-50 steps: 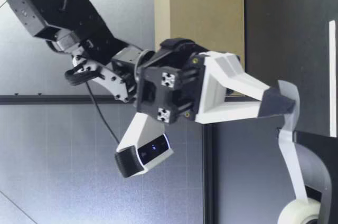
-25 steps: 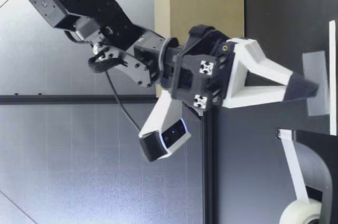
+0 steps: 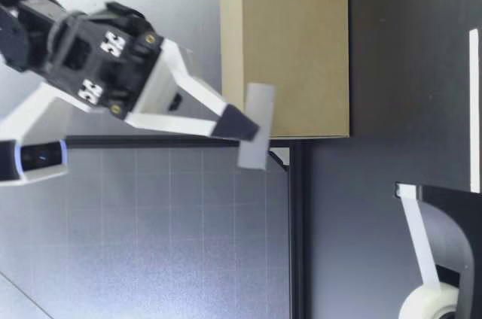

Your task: Cut a small piece of tape from the tape dispenser then place it on the cardboard box's edge.

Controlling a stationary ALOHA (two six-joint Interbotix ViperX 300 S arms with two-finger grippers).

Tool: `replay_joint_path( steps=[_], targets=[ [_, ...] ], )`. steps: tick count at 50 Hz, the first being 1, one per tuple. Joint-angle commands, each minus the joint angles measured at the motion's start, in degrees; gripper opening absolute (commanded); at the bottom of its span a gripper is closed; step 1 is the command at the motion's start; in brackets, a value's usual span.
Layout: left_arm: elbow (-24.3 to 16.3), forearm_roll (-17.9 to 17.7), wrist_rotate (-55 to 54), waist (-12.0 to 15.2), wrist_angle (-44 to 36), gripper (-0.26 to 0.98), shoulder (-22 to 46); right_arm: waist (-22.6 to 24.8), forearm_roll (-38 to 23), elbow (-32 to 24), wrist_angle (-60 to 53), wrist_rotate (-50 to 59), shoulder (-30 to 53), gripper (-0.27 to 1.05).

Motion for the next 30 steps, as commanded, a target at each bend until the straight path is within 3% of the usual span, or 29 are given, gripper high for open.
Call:
replay_joint_path(
  steps=[1,14,30],
  targets=[
    [-2.5,0.0,-0.1,0.1,-2.2,0.02,2.3,1.4,-1.2,-0.6,-0.4,0.6,-3.4,-0.08],
    [-6.8,0.0,-0.2,0.1,-5.8,0.40,9.3,3.5,-2.9,-2.3,-2.3,0.8,-5.8,-0.08],
    [-10.8,-0.1,-0.3,0.1,-12.8,0.40,17.3,4.1,-6.7,-6.5,-3.9,0.7,-4.6,-0.08]
  ],
)
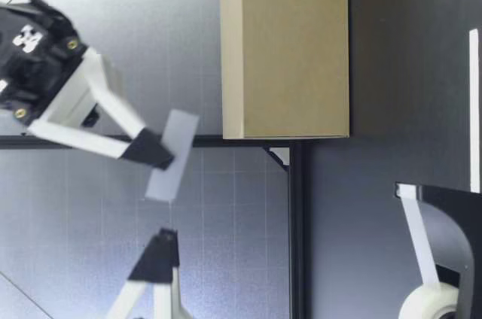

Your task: Cut a small piece of tape from the tape dispenser then place it on the cardboard box's edge.

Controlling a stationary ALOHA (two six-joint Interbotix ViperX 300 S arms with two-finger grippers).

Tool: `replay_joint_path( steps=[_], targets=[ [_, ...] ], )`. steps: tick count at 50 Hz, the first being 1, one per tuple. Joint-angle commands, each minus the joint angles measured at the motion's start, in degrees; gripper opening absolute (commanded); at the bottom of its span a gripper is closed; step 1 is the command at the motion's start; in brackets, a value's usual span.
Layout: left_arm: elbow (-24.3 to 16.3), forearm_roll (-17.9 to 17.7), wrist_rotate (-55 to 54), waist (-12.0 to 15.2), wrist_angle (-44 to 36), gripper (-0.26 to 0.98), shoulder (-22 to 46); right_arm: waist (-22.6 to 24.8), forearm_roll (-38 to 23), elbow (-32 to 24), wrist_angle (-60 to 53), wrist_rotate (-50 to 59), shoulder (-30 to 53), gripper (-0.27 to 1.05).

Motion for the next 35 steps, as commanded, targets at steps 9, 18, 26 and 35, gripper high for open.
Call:
replay_joint_path(
  steps=[9,18,26,35],
  targets=[
    [-2.3,0.0,-0.1,0.1,-4.5,0.40,2.1,0.5,-0.5,-4.6,0.2,-0.3,1.3,-0.08],
    [-2.4,0.0,-0.1,0.1,-4.7,0.40,2.3,0.5,-0.5,-6.5,1.3,-0.4,3.0,-0.08],
    [-2.4,-0.1,-1.0,0.1,-4.7,0.38,2.3,0.5,-0.7,-7.8,1.9,-0.4,3.9,-0.08],
    [-1.8,-0.2,-1.1,0.1,-4.7,0.22,1.8,0.5,-0.7,-8.0,2.4,-0.4,4.0,-0.08]
  ],
)
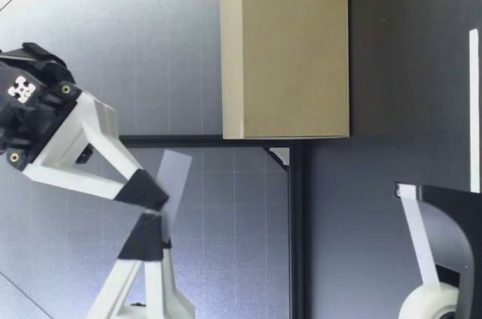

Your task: Cut a small piece of tape from the tape dispenser then place it on the cardboard box's edge.

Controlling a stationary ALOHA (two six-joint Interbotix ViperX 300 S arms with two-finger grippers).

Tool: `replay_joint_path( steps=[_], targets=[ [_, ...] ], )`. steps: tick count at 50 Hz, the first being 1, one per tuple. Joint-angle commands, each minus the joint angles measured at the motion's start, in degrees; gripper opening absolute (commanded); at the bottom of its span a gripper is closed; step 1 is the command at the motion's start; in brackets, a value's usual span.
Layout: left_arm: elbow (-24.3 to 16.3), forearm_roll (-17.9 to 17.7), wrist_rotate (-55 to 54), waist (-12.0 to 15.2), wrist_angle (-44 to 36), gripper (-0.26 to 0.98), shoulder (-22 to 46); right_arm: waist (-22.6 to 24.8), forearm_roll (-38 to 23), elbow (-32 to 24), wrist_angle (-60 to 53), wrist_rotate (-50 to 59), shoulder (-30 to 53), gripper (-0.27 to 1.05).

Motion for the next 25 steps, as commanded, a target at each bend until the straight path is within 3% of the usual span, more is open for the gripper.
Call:
replay_joint_path(
  steps=[1,13,25],
  targets=[
    [-0.7,-0.1,-0.1,0.1,-0.5,0.19,-0.9,0.3,0.1,-1.6,0.0,-0.1,-1.1,-0.08],
    [-0.5,-0.2,-0.2,0.1,-0.5,-0.09,-0.9,0.3,0.1,-1.6,-0.1,-0.1,-1.2,-0.08],
    [-0.5,-0.2,-0.2,0.1,-0.4,-0.11,-1.0,0.3,0.1,-1.5,0.1,0.1,-1.3,-0.07]
  ],
)
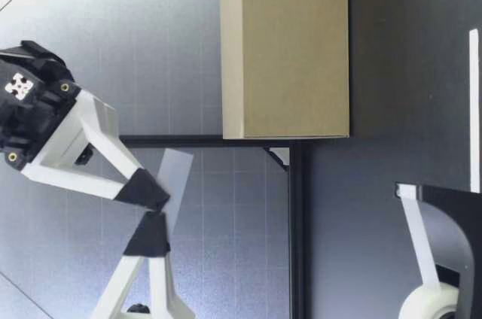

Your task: Cut a small piece of tape from the tape dispenser then place it on the cardboard box's edge.

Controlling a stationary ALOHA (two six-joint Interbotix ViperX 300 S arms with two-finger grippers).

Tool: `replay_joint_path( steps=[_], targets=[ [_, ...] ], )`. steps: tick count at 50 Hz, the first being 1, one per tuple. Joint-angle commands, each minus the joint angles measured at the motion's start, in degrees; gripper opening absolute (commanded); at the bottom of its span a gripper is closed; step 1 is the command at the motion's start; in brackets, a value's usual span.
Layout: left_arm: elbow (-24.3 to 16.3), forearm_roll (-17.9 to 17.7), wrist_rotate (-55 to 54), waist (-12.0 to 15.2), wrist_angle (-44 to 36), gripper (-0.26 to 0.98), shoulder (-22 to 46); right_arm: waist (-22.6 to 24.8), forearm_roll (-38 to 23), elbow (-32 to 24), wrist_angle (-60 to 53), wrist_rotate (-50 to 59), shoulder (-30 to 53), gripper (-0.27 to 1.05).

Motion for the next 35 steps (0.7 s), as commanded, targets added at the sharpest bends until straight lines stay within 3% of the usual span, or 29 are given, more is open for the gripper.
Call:
replay_joint_path(
  steps=[1,6,20,35],
  targets=[
    [-0.6,0.1,-0.1,-0.1,-0.4,-0.11,-0.9,-0.2,0.2,-1.4,0.1,0.0,-1.3,-0.06],
    [-0.5,0.0,-0.1,-0.1,-0.4,-0.11,-0.9,-0.2,0.2,-1.4,0.4,0.2,-1.1,0.01],
    [-0.6,0.1,-0.1,-0.1,-0.3,-0.11,-0.9,-0.3,0.2,-1.2,0.2,0.4,-0.4,0.41],
    [-1.1,-0.2,-0.3,-0.1,-0.5,-0.11,-0.3,-2.8,0.2,2.3,-1.1,0.4,-2.4,0.41]
  ],
)
